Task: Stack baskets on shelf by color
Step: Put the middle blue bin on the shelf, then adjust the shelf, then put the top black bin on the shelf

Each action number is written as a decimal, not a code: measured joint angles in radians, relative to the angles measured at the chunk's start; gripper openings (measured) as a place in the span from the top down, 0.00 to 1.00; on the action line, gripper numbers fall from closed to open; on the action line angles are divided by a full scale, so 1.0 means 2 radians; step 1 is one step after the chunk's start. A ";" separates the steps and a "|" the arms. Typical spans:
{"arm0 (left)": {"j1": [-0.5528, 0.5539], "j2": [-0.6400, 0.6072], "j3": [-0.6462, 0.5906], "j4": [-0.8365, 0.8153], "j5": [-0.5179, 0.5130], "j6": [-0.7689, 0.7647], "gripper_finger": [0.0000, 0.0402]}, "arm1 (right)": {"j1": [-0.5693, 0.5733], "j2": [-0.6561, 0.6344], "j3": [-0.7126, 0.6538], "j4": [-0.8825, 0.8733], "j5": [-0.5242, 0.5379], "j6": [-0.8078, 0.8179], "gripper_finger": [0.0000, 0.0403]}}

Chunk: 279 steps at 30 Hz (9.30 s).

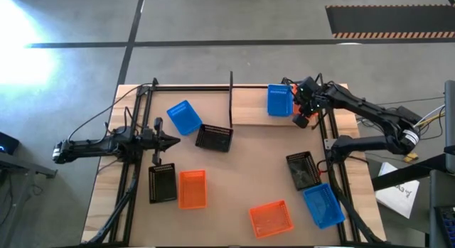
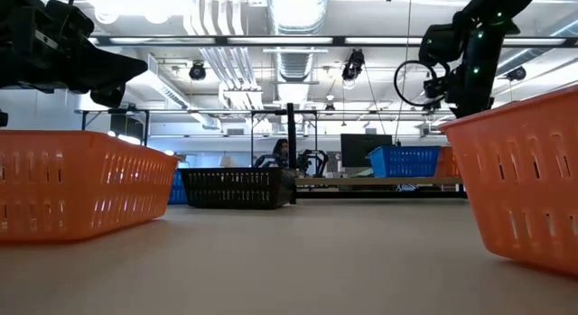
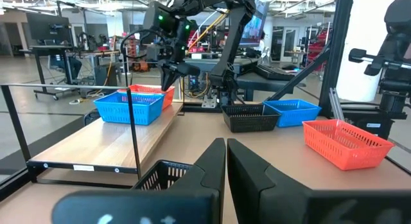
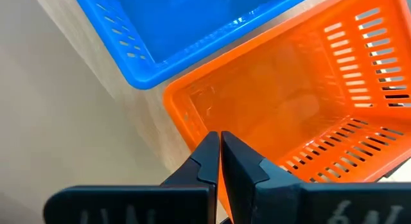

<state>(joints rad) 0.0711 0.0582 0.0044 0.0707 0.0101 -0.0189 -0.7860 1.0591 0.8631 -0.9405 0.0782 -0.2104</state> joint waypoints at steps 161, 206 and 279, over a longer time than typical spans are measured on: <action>0.000 0.000 0.000 0.000 0.000 0.000 1.00 | 0.517 0.007 -0.048 0.321 0.078 0.218 0.98; 0.000 0.000 0.000 0.000 0.000 0.000 1.00 | 0.381 0.366 0.222 0.274 0.002 -0.293 0.56; 0.000 0.000 0.000 0.000 0.000 0.000 1.00 | 0.237 0.334 0.277 0.083 0.092 -0.092 0.89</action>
<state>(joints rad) 0.0714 0.0585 0.0044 0.0707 0.0098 -0.0189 -0.3126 1.7280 1.4178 -0.7747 0.2631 -0.3936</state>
